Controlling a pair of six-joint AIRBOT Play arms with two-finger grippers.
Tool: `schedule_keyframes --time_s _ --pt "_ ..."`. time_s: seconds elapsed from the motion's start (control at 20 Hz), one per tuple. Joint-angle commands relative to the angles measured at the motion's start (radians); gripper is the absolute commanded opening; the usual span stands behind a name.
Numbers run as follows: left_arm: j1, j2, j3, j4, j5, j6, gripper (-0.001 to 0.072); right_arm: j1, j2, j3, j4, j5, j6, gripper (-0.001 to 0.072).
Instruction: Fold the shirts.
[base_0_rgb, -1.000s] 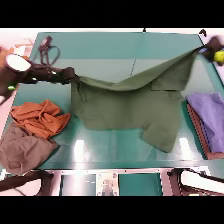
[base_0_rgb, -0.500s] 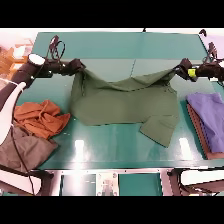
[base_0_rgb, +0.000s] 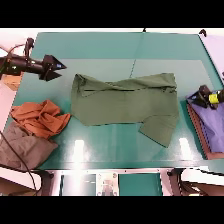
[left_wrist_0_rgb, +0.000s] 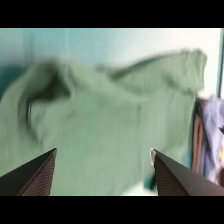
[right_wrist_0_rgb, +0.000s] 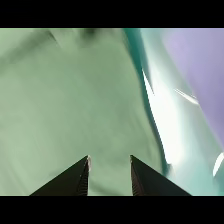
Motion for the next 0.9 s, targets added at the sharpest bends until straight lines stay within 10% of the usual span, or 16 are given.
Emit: schedule_keyframes --time_s 0.0,0.6,0.7,0.85 --pt "0.037 0.0 -0.031 0.035 -0.13 -0.023 0.067 -0.045 0.075 -0.186 -0.031 -0.005 -0.01 0.0312" --pt "0.036 0.124 -0.529 0.084 -0.1 0.061 0.067 0.005 -0.096 -0.318 0.167 -0.218 -0.153 0.0311" --pt "0.037 0.19 -0.614 0.085 -0.015 0.092 0.0667 0.026 -0.121 -0.295 0.2 -0.22 -0.176 0.0176" --pt "0.027 0.281 -0.769 0.062 0.142 0.143 0.0467 0.048 -0.122 -0.259 0.2 -0.224 -0.175 0.0021"
